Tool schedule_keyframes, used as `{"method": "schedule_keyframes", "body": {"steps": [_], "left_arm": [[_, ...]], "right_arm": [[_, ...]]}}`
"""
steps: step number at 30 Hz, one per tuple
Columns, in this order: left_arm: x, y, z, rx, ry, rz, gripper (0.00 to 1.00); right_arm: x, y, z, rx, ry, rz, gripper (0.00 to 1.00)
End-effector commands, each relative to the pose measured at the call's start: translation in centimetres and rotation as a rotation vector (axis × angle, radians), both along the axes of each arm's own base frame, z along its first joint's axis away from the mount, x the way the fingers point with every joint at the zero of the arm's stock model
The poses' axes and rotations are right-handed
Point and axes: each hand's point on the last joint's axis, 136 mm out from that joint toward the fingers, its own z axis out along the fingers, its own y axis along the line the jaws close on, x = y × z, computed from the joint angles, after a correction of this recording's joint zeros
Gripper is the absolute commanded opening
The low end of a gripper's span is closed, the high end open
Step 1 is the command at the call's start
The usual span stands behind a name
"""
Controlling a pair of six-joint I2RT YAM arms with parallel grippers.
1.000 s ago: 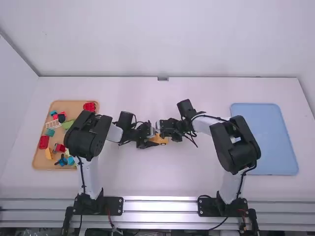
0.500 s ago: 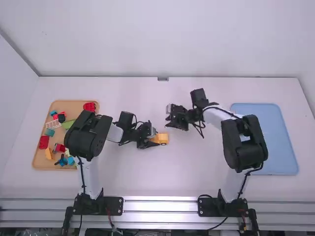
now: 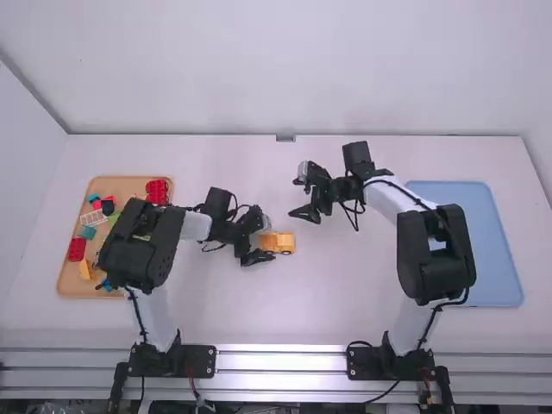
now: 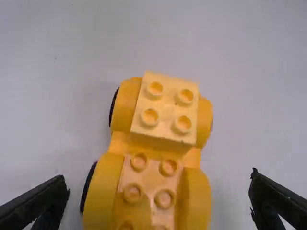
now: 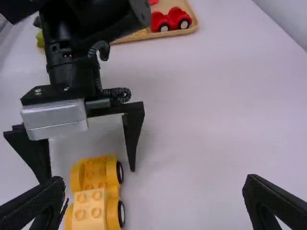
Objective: Assemble lego blocks to make yellow taxi
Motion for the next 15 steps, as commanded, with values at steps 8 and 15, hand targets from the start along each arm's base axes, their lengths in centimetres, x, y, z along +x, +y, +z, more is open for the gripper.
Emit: {"method": "schedule_keyframes", "body": {"steps": [8, 15], "left_arm": [[2.7, 6.3, 16.6, -0.002, -0.104, 0.188, 0.99], [3.7, 15.5, 23.4, -0.032, -0.002, 0.672, 0.99]], "right_arm": [[-0.4, 4.6, 5.5, 0.078, -0.029, 0.074, 0.99], [-2.2, 8.9, 7.5, 0.079, -0.081, 0.157, 0.99]]}}
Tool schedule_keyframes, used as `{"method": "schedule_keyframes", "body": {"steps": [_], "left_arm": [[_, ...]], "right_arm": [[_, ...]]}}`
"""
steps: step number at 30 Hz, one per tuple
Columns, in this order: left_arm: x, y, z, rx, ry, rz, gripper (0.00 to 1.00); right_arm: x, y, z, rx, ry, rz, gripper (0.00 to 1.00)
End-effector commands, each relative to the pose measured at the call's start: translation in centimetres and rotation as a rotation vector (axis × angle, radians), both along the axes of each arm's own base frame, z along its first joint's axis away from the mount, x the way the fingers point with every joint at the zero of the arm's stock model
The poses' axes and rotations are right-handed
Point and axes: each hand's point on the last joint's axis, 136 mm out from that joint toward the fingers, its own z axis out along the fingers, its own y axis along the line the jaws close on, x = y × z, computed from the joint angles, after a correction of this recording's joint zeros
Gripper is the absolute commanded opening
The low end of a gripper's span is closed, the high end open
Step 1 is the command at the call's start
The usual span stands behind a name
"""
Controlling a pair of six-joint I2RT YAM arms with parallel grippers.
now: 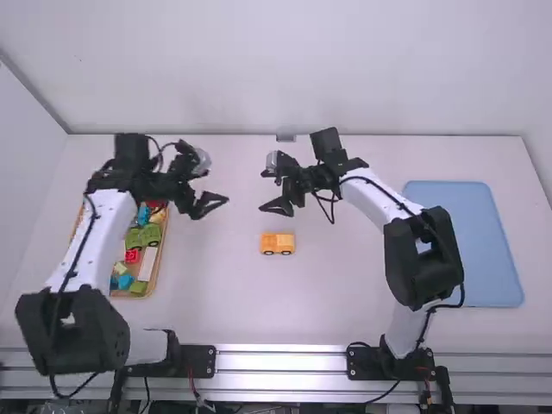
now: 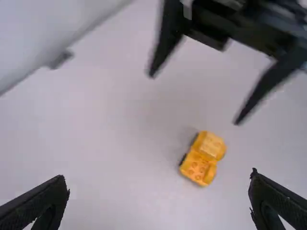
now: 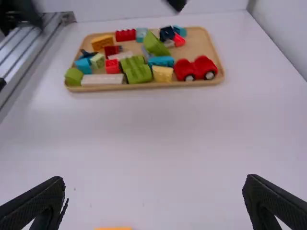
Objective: Assemble lego blocks to make yellow taxi
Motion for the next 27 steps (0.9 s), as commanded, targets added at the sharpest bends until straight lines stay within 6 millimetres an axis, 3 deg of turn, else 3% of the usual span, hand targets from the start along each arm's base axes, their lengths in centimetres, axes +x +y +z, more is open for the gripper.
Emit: {"method": "schedule_keyframes", "body": {"steps": [1, 2, 3, 5, 10, 13, 14, 16, 21, 23, 26, 27], "left_arm": [[0.3, 4.3, 1.7, -0.055, 0.100, 0.284, 0.99], [0.3, 6.9, 2.0, -0.054, 0.127, 0.429, 0.99], [0.2, 7.9, 2.1, -0.051, 0.135, 0.480, 0.99], [-0.5, 12.4, 2.3, -0.041, 0.169, 0.721, 0.99], [-2.6, 19.1, 2.9, -0.073, 0.213, 1.125, 0.99], [-3.9, 21.8, 2.9, -0.069, 0.223, 1.303, 0.99], [-5.1, 23.9, 2.8, -0.063, 0.228, 1.452, 0.99], [-6.0, 25.4, 2.7, -0.058, 0.231, 1.562, 0.99], [-11.9, 30.1, 1.7, -0.102, 0.277, 2.056, 0.99], [-13.1, 30.9, 1.4, -0.142, 0.288, 2.147, 0.99], [-13.0, 31.2, 1.2, -0.163, 0.303, 2.108, 0.99], [-11.9, 31.2, 1.2, -0.168, 0.307, 2.012, 0.99]], "right_arm": [[-0.4, 1.6, 2.6, 0.018, -0.059, 0.023, 0.99], [-0.3, 2.4, 2.7, -0.004, -0.077, 0.011, 0.98], [-0.2, 2.6, 2.7, -0.014, -0.077, 0.001, 0.99], [0.3, 4.0, 3.2, -0.041, -0.076, -0.055, 0.98], [1.2, 5.9, 4.0, -0.074, -0.097, -0.155, 0.99], [1.1, 6.5, 4.2, -0.091, -0.118, -0.166, 0.98], [1.0, 6.9, 4.2, -0.101, -0.132, -0.173, 0.98], [1.0, 7.0, 4.1, -0.111, -0.140, -0.180, 0.99], [0.8, 7.6, 3.8, -0.134, -0.160, -0.192, 0.99], [0.7, 7.6, 3.7, -0.135, -0.161, -0.191, 0.98], [0.7, 7.6, 3.7, -0.136, -0.161, -0.191, 0.99], [0.8, 7.6, 3.8, -0.135, -0.161, -0.193, 0.99]]}}
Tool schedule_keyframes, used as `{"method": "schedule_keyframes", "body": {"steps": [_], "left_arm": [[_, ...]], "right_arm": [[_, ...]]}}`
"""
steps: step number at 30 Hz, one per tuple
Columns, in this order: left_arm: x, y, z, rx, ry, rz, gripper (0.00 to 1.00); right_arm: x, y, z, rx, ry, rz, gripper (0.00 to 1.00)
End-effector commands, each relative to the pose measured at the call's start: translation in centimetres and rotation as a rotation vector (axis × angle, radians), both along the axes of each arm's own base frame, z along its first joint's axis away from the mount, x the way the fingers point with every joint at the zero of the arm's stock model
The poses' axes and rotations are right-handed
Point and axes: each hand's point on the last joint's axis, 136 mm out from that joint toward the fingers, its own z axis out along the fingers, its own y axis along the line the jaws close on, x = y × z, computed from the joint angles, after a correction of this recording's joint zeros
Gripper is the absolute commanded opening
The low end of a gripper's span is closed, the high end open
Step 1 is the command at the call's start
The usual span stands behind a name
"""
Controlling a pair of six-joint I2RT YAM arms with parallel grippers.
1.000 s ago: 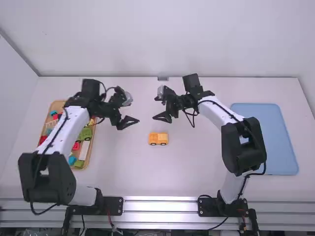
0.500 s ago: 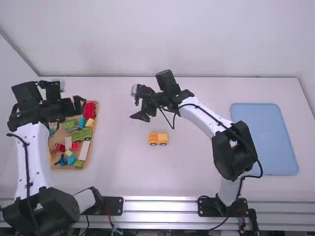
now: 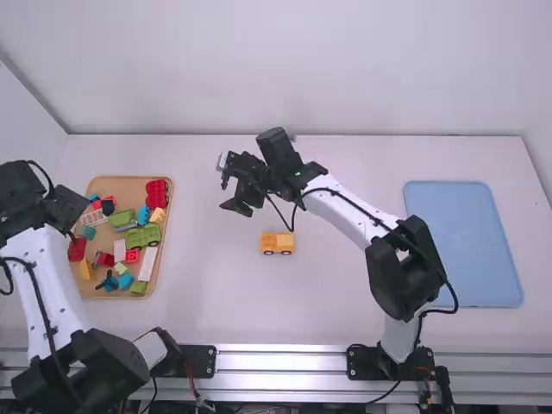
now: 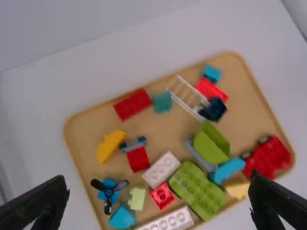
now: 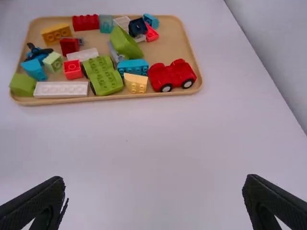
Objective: Assemble lego blocks to make yellow taxi
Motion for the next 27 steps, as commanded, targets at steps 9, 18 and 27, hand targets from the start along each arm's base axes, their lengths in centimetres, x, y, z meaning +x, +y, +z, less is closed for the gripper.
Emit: {"method": "schedule_keyframes", "body": {"steps": [9, 18, 27], "left_arm": [[5.8, -0.3, -1.3, -0.133, -0.005, -0.315, 0.99], [13.6, -3.8, -4.4, -0.137, 0.221, -0.658, 0.95], [16.1, -9.0, -11.7, -0.090, 0.607, -0.918, 0.73]], "right_arm": [[1.2, -0.4, 2.7, 0.035, -0.049, -0.027, 0.98], [1.7, -0.3, 3.2, 0.053, -0.069, -0.034, 0.99], [1.7, -0.4, 3.1, 0.051, -0.067, -0.035, 0.99]]}}
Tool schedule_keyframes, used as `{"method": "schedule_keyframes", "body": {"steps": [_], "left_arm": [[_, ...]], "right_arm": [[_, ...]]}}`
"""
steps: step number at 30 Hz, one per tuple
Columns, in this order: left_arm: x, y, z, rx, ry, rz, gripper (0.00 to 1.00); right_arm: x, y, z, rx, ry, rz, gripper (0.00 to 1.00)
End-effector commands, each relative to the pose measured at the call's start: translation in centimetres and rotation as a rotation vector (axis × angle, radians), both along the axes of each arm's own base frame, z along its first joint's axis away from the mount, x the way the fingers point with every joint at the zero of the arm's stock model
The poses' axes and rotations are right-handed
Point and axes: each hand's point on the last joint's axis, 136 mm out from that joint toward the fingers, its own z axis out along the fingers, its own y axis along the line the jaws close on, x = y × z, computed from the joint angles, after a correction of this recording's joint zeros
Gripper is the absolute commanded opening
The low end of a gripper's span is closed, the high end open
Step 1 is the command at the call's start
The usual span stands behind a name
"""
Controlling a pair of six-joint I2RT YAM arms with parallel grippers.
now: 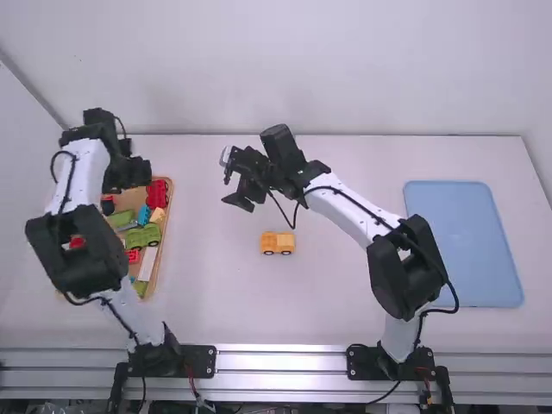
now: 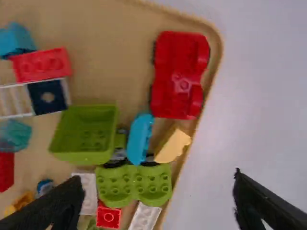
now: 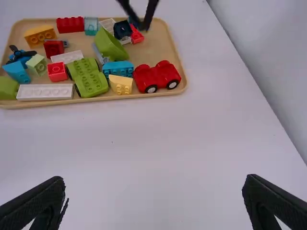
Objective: Assemble lego blocks to make yellow taxi
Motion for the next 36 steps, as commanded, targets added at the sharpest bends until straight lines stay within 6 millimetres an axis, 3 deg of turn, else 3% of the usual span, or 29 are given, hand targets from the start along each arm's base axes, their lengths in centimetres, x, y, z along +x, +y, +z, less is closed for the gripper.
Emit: {"method": "schedule_keyframes", "body": {"steps": [1, 4, 6, 13, 16, 19, 23, 33, 36], "left_arm": [[-0.2, 0.2, -1.7, 0.097, 0.091, -0.075, 0.67], [0.0, -1.5, -3.6, 0.040, 0.117, -0.204, 0.69], [0.0, -2.3, -4.7, 0.006, 0.122, -0.311, 0.63], [-1.2, -0.7, -6.9, 0.012, 0.138, -0.346, 0.53], [-1.9, 0.2, -8.0, 0.010, 0.143, -0.328, 0.57], [-2.5, 0.5, -9.4, -0.018, 0.131, -0.359, 0.52], [-2.4, -1.0, -10.1, -0.096, 0.079, -0.463, 0.40], [-1.3, -2.4, -10.4, -0.080, 0.054, -0.509, 0.43], [-1.4, -1.3, -11.2, -0.022, 0.070, -0.458, 0.41]], "right_arm": [[0.4, 0.1, 2.6, 0.036, -0.042, -0.001, 0.99], [0.4, 0.1, 2.6, 0.036, -0.042, -0.001, 0.99], [0.4, 0.1, 2.6, 0.035, -0.041, -0.001, 0.98], [0.4, 0.1, 2.6, 0.036, -0.042, -0.001, 0.99], [0.4, 0.1, 2.6, 0.035, -0.041, -0.001, 0.99], [0.4, 0.1, 2.6, 0.035, -0.041, -0.001, 0.98], [0.4, 0.1, 2.6, 0.036, -0.043, 0.000, 0.99], [1.8, -0.7, 2.0, -0.018, -0.077, -0.083, 0.99], [1.8, -0.7, 2.0, -0.014, -0.068, -0.088, 0.99]]}}
